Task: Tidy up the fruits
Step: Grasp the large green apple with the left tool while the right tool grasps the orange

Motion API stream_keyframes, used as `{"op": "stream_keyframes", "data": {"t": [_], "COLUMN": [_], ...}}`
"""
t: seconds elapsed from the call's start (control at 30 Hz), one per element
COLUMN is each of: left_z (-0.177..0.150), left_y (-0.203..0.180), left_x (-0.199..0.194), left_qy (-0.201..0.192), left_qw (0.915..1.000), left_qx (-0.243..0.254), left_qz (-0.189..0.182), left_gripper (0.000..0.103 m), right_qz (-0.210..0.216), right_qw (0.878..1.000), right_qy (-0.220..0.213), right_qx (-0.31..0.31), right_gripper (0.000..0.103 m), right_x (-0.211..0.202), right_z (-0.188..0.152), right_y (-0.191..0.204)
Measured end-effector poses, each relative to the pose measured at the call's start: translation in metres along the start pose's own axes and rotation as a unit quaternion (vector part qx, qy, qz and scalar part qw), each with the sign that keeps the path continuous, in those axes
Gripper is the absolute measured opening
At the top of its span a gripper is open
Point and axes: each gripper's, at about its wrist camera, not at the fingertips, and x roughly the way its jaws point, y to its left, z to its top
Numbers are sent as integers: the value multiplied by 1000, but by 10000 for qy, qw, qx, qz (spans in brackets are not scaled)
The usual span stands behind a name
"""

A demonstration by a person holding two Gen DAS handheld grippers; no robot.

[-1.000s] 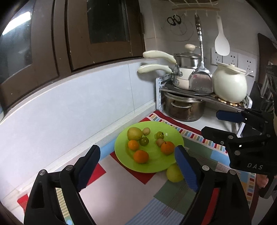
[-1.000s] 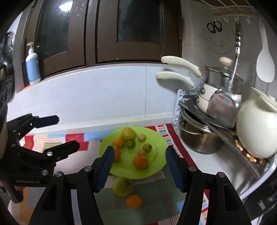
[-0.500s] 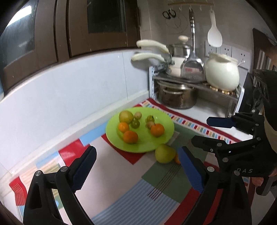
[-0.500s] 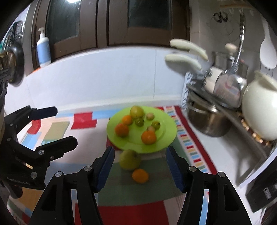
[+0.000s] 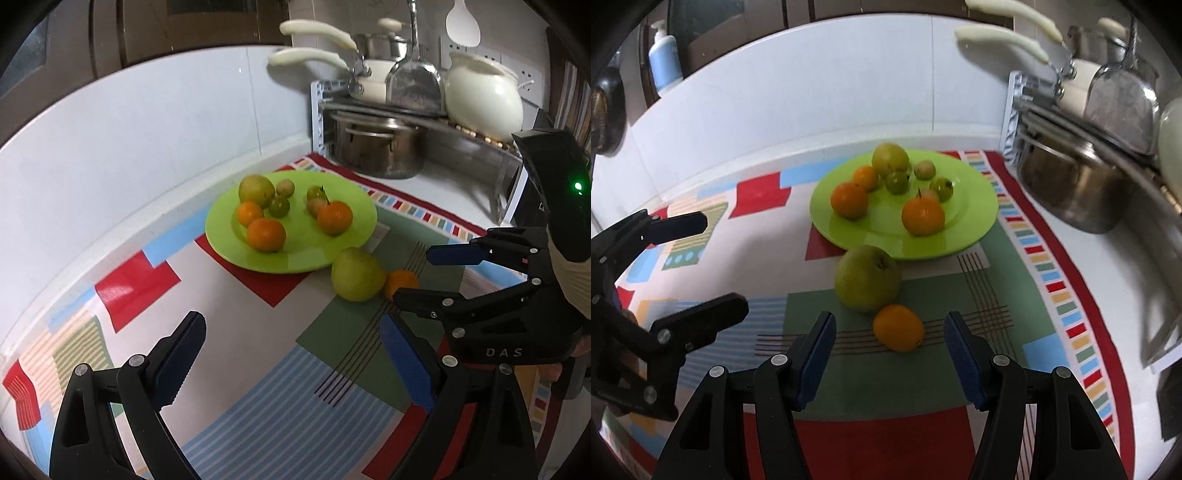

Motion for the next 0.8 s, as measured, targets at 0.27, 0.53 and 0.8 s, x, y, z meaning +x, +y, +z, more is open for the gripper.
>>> {"op": "stream_keyframes", "data": {"t": [0.27,0.53,0.8], "left_z": [2,7,18], "left_y": [1,-2,-15], "left_x": [20,27,36], "left_qy": [174,194,162], "left_qw": [9998,9996,9992], "left_qx": [-61,-75,-58], "left_qz": [-70,-165,-367], "left_gripper": [97,97,97], "right_qz": [50,134,-26], "right_qw": [9994,9991,9986], "right_qy": [341,373,131], "right_qx": [34,124,511], "right_gripper": [47,36,36], "right_x": [26,33,12], "right_z": [0,-3,-13], "right_y": [-6,-11,-22]}}
